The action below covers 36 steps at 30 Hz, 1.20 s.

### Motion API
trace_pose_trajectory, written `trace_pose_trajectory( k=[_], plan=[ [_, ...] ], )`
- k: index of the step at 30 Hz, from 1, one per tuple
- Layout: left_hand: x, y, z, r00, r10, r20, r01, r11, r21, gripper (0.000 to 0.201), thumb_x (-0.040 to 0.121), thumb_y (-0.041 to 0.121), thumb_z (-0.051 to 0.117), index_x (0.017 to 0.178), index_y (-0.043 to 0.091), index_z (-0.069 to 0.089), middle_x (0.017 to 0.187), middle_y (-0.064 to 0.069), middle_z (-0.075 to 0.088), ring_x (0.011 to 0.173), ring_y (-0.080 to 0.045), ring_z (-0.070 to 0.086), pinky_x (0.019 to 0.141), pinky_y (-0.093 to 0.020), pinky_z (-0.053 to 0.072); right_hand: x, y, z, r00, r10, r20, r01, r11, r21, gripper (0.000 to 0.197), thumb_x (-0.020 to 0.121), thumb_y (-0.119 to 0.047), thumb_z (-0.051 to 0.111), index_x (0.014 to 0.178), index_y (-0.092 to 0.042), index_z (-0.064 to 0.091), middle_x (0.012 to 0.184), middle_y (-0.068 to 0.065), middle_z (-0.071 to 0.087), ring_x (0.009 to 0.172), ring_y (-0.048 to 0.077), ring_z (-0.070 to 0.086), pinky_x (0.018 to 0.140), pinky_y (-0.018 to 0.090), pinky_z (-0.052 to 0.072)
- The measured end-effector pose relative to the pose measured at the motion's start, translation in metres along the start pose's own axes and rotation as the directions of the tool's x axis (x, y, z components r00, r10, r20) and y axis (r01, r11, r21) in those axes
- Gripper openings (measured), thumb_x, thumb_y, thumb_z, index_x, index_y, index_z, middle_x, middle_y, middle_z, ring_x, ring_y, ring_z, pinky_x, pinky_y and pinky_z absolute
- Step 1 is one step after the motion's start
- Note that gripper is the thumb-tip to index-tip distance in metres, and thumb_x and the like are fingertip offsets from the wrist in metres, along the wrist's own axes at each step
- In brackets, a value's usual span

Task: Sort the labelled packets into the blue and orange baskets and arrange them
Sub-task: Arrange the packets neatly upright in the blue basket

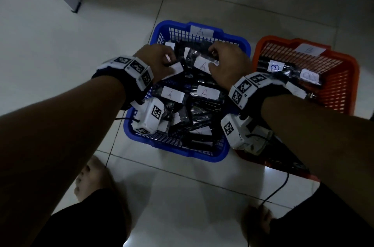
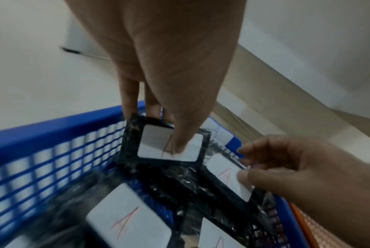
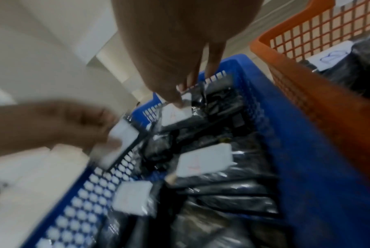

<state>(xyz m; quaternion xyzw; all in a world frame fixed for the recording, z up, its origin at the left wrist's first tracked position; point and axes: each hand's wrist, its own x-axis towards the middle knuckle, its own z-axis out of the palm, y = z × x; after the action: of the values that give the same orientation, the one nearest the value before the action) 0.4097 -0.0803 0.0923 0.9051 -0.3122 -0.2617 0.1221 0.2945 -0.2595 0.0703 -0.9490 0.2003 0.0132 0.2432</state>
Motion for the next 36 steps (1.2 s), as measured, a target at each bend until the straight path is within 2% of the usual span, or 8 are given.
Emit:
trace_pose_trajectory(
  k=[4, 6, 9, 12, 18, 28, 32, 36],
  plan=[
    [0.015, 0.005, 0.004, 0.994, 0.081, -0.067, -0.076, 0.994, 0.076, 0.028, 0.085, 0.02, 0.065, 0.113, 0.02, 0.066, 0.111, -0.009, 0.067, 0.102, -0.029, 0.062, 0.084, -0.033, 0.048, -0.009, 0.0, 0.004, 0.983, -0.168, -0.075, 0.165, 0.985, -0.042, 0.016, 0.081, -0.017, 0.06, 0.096, -0.017, 0.066, 0.103, 0.002, 0.062, 0.099, 0.023, 0.056, 0.083, 0.029, 0.042],
    [0.014, 0.0, 0.01, 0.985, 0.096, -0.142, -0.084, 0.992, 0.09, 0.038, 0.082, 0.017, 0.066, 0.119, 0.017, 0.06, 0.118, -0.013, 0.061, 0.106, -0.033, 0.058, 0.087, -0.037, 0.047, -0.014, -0.008, 0.007, 0.97, -0.163, 0.182, 0.153, 0.986, 0.069, 0.017, 0.08, -0.015, 0.056, 0.088, -0.024, 0.067, 0.094, -0.004, 0.065, 0.089, 0.018, 0.061, 0.081, 0.03, 0.052],
    [0.001, -0.005, 0.019, 0.968, 0.108, -0.227, -0.091, 0.992, 0.084, 0.034, 0.078, 0.025, 0.07, 0.109, 0.015, 0.06, 0.11, -0.013, 0.058, 0.098, -0.032, 0.058, 0.08, -0.037, 0.047, -0.027, -0.021, 0.012, 0.778, -0.166, 0.606, 0.149, 0.986, 0.078, 0.013, 0.079, -0.016, 0.065, 0.082, -0.027, 0.071, 0.079, -0.012, 0.065, 0.079, 0.012, 0.063, 0.078, 0.032, 0.057],
    [-0.023, -0.004, 0.027, 0.993, 0.107, 0.053, -0.111, 0.991, 0.072, 0.021, 0.076, 0.035, 0.074, 0.09, 0.021, 0.066, 0.089, 0.001, 0.067, 0.087, -0.019, 0.064, 0.08, -0.029, 0.05, -0.042, -0.024, 0.018, 0.596, -0.135, 0.792, 0.19, 0.981, 0.024, 0.015, 0.077, -0.019, 0.075, 0.092, -0.021, 0.074, 0.081, -0.013, 0.066, 0.084, 0.01, 0.062, 0.074, 0.024, 0.054],
    [-0.058, 0.005, 0.064, 0.961, 0.138, 0.239, -0.144, 0.989, 0.01, 0.023, 0.073, 0.026, 0.076, 0.095, 0.023, 0.072, 0.083, 0.008, 0.069, 0.072, -0.004, 0.058, 0.076, -0.018, 0.048, -0.047, -0.022, 0.027, 0.543, -0.073, 0.837, 0.258, 0.963, -0.084, 0.033, 0.082, -0.016, 0.072, 0.111, -0.001, 0.067, 0.111, 0.013, 0.067, 0.094, 0.025, 0.062, 0.058, 0.021, 0.043],
    [-0.047, 0.015, 0.075, 0.966, 0.192, 0.171, -0.208, 0.975, 0.079, 0.059, 0.074, 0.033, 0.073, 0.128, 0.022, 0.054, 0.108, -0.001, 0.066, 0.089, -0.02, 0.063, 0.078, -0.032, 0.054, -0.02, 0.004, -0.022, 0.914, -0.051, 0.402, -0.047, 0.972, 0.23, 0.013, 0.075, -0.016, 0.073, 0.087, -0.018, 0.074, 0.085, -0.008, 0.068, 0.08, 0.005, 0.06, 0.062, 0.013, 0.047],
    [-0.043, 0.016, 0.078, 0.972, 0.131, 0.193, -0.157, 0.979, 0.128, 0.08, 0.069, 0.032, 0.077, 0.138, 0.019, 0.039, 0.106, -0.003, 0.065, 0.091, -0.024, 0.063, 0.077, -0.038, 0.056, -0.019, 0.004, -0.015, 0.98, -0.037, 0.196, -0.038, 0.929, 0.368, 0.013, 0.072, -0.016, 0.075, 0.085, -0.016, 0.071, 0.085, -0.005, 0.069, 0.081, 0.009, 0.064, 0.069, 0.017, 0.053],
    [-0.042, 0.014, 0.082, 0.959, 0.102, 0.266, -0.134, 0.986, 0.103, 0.051, 0.072, 0.021, 0.075, 0.118, 0.02, 0.053, 0.099, 0.003, 0.06, 0.093, -0.019, 0.06, 0.074, -0.026, 0.049, -0.014, 0.006, -0.01, 0.995, 0.101, -0.014, -0.08, 0.859, 0.506, 0.012, 0.072, -0.018, 0.074, 0.082, -0.018, 0.068, 0.083, -0.008, 0.068, 0.078, 0.005, 0.063, 0.066, 0.015, 0.05]
  ],
)
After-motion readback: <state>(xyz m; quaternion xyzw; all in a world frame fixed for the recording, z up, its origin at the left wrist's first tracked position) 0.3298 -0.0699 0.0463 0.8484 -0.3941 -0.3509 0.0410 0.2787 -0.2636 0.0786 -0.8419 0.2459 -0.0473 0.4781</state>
